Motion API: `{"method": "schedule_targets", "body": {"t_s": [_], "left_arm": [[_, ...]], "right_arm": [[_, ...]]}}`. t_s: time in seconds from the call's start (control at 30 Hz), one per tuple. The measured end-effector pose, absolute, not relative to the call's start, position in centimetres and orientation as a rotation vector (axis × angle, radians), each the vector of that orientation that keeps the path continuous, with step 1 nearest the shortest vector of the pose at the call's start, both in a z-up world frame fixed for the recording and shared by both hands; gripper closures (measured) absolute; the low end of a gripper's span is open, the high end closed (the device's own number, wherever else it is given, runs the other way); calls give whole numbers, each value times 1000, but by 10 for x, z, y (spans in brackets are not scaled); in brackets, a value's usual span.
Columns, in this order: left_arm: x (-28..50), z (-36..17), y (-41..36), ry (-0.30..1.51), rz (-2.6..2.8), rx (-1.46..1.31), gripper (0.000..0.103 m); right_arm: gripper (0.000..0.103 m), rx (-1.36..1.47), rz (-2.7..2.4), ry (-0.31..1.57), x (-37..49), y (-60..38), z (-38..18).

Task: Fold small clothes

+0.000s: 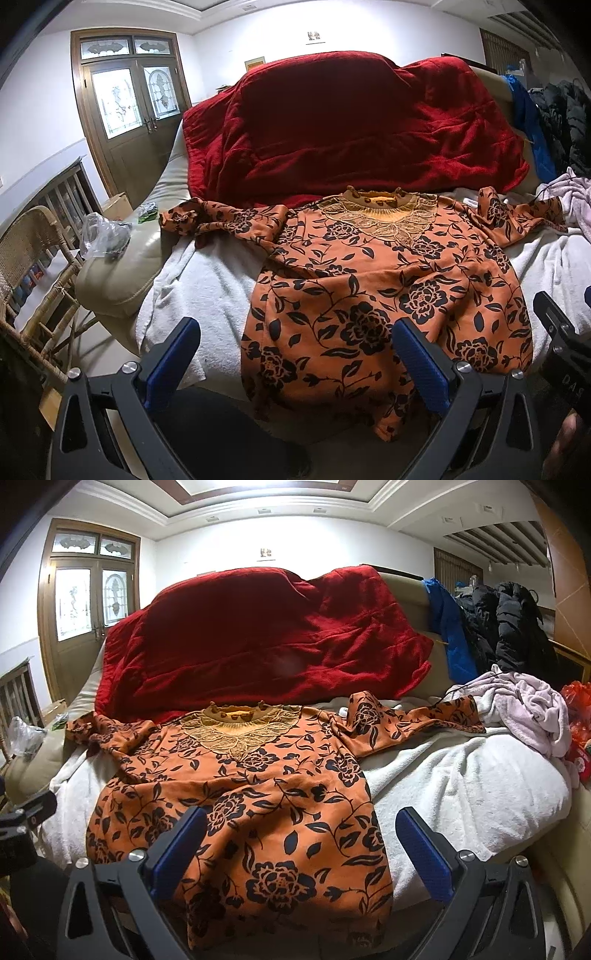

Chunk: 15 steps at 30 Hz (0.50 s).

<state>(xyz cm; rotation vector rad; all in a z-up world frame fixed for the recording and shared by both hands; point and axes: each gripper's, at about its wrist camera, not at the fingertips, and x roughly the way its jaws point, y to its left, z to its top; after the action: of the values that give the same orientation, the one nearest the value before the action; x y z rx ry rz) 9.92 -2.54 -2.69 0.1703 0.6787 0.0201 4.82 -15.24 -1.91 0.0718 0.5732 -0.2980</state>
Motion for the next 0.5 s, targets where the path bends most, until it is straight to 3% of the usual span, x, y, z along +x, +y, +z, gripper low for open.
{"method": "schedule_targets", "body": {"t_s": [0.3, 0.5], "left_arm": [[125, -30, -40, 710, -19, 200, 0], [192, -27, -74, 703, -51, 244, 0]], "right_arm": [[0, 115, -301, 572, 72, -183, -14], [0, 279, -316, 516, 96, -295, 2]]}}
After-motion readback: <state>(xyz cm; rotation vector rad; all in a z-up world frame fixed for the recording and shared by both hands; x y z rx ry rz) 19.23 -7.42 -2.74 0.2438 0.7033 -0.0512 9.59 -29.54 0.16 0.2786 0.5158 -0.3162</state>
